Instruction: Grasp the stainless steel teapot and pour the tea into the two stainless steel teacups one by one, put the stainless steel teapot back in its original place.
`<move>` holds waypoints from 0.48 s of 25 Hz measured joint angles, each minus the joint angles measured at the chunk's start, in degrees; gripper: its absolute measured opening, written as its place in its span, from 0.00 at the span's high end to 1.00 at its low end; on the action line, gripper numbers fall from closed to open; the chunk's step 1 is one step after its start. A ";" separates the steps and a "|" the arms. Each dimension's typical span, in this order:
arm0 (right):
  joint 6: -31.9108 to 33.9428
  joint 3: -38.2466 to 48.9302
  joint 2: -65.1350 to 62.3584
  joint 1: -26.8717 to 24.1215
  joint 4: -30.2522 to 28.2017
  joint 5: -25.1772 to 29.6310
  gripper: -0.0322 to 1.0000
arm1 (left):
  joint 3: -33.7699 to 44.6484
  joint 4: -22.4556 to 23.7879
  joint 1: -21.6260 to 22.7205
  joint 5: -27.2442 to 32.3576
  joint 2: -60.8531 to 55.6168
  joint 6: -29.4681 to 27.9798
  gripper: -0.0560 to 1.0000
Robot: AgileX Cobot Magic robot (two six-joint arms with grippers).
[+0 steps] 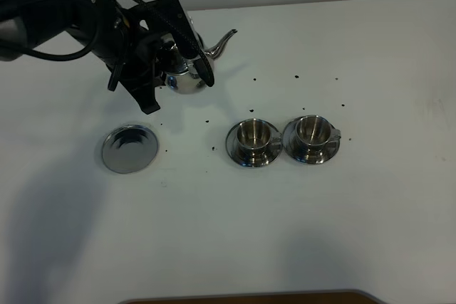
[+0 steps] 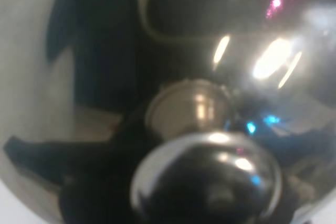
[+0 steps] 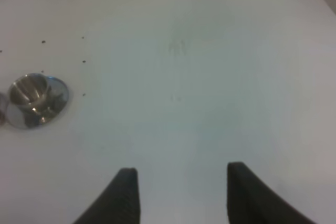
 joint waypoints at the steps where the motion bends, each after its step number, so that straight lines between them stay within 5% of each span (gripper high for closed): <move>1: 0.00 0.00 0.00 0.00 0.00 0.00 0.59 | -1.52 0.00 -0.06 0.62 1.44 0.84 0.72; 12: 0.00 0.00 0.00 0.00 0.00 0.00 0.59 | -23.37 0.30 -3.31 4.68 16.85 12.36 0.72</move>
